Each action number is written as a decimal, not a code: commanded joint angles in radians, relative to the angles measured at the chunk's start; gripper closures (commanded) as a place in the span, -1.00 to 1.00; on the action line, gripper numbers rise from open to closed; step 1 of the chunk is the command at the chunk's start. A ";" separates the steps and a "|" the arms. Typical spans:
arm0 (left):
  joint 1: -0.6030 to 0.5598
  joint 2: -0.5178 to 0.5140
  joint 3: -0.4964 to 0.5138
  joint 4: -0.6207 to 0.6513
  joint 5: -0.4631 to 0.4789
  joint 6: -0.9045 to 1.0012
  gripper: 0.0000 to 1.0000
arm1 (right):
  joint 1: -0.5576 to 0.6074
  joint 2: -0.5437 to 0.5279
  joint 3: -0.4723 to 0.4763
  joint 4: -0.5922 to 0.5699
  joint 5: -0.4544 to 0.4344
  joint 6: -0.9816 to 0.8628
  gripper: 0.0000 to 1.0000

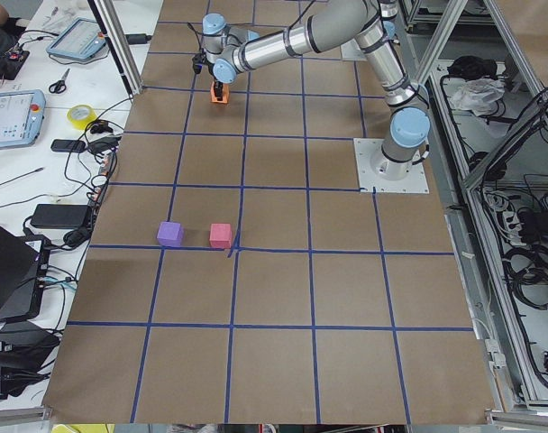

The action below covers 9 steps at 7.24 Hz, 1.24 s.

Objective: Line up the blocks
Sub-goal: 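Lower the left gripper onto the orange cube and grasp it, then carry the orange cube with the left gripper toward the purple and pink cubes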

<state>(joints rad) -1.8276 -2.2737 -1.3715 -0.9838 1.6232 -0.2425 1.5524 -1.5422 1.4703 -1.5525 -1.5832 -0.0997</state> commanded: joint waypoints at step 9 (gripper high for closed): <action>0.691 0.080 0.118 -0.107 0.184 0.509 1.00 | 0.000 -0.010 0.004 -0.014 -0.001 0.003 -1.00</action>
<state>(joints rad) -1.1903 -2.1700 -1.3065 -1.0756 1.8026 0.2385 1.5524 -1.5524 1.4740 -1.5669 -1.5851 -0.0966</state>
